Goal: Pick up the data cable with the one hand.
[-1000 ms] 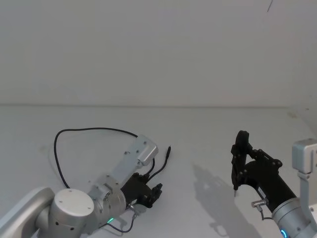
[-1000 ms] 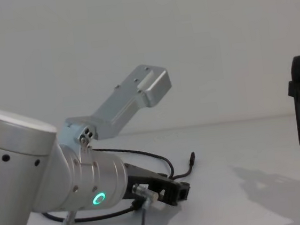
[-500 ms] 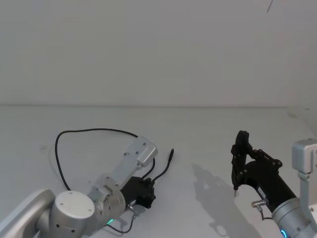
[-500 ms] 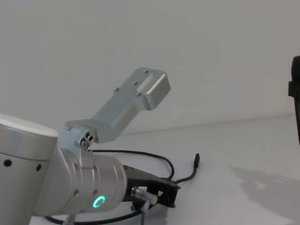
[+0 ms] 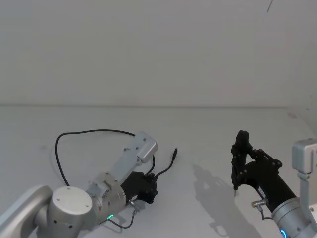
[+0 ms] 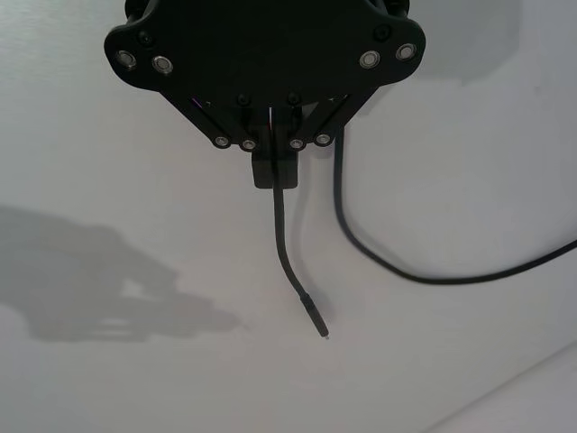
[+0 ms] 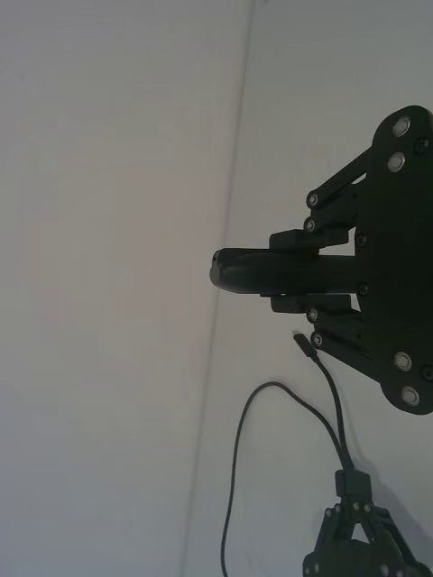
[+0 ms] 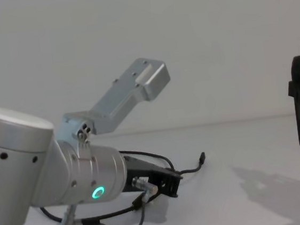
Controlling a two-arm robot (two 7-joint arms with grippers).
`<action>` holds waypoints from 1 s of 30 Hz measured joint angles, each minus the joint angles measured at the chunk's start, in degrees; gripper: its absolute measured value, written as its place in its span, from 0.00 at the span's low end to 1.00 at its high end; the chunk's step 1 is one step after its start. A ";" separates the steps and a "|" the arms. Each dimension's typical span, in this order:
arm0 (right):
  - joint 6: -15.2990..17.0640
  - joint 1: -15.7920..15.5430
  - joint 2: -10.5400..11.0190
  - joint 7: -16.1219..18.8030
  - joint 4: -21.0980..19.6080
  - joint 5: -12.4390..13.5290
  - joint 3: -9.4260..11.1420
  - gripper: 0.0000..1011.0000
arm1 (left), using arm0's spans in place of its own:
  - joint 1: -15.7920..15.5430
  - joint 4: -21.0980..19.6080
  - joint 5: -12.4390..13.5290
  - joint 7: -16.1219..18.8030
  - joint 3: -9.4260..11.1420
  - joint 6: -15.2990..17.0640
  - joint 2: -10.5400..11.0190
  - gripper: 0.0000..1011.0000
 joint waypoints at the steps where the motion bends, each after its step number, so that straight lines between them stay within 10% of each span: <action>1: 0.00 0.00 0.00 0.00 0.00 0.00 0.00 0.28 | -0.07 -0.04 -0.14 -0.40 -0.02 -0.09 0.07 0.03; 30: -0.01 0.00 -0.06 0.00 -0.02 0.00 0.01 0.28 | -0.44 -12.74 -10.28 -16.39 -4.23 6.40 8.99 0.03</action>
